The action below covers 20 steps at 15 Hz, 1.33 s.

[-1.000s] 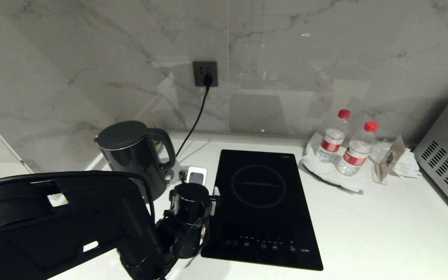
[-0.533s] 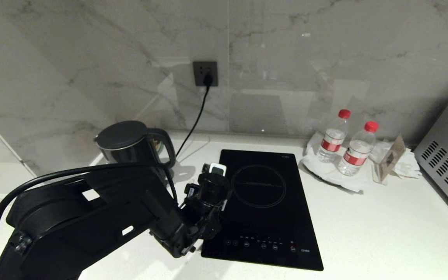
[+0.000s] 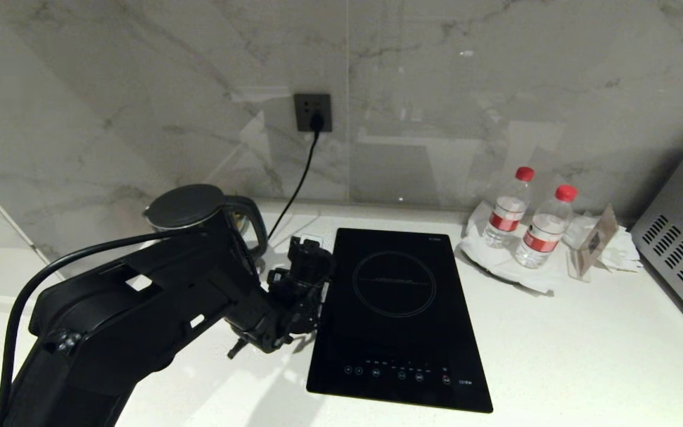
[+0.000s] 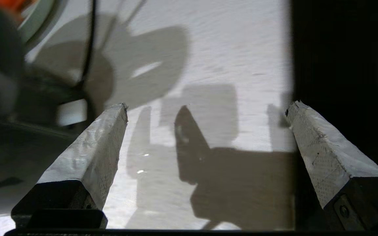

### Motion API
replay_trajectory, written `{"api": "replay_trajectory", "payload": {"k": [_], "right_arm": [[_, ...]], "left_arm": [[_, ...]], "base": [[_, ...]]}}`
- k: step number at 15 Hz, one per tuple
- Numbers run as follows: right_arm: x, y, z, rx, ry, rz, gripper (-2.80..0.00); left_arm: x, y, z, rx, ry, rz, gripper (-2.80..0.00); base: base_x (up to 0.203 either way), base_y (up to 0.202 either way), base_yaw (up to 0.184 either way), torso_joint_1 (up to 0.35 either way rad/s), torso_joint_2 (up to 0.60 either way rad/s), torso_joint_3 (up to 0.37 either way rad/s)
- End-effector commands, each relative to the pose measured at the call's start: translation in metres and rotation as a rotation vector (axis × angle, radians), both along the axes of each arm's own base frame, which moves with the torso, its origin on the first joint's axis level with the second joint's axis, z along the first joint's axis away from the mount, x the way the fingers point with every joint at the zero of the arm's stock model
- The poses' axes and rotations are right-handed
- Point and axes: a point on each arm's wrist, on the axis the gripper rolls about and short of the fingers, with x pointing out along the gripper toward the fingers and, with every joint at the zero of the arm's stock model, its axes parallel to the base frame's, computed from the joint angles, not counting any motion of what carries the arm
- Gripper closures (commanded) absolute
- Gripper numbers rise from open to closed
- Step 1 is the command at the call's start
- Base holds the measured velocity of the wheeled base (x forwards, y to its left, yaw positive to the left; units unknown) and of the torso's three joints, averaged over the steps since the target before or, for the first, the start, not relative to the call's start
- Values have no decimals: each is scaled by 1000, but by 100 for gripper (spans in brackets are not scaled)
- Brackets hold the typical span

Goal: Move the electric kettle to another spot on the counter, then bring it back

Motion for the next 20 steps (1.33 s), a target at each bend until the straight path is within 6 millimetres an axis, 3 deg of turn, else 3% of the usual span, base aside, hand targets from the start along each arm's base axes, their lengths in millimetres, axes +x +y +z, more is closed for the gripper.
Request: {"api": "replay_trajectory", "payload": {"k": [1, 4, 12, 17, 20], "right_arm": [[0, 0, 0, -1, 1, 1, 0], [0, 0, 0, -1, 1, 1, 0], [0, 0, 0, -1, 1, 1, 0], [0, 0, 0, -1, 1, 0, 0], [0, 0, 0, -1, 1, 1, 0]], "left_arm": [[4, 8, -5, -4, 7, 28, -280], [-3, 11, -10, -21, 29, 30, -280], [18, 17, -10, -38, -4, 68, -280], [2, 25, -18, -27, 10, 63, -280], [-1, 27, -12, -31, 6, 63, -280]], "base": [[0, 0, 0, 0, 0, 0], [0, 0, 0, 0, 0, 0], [0, 0, 0, 0, 0, 0], [0, 0, 0, 0, 0, 0], [0, 0, 0, 0, 0, 0]]}}
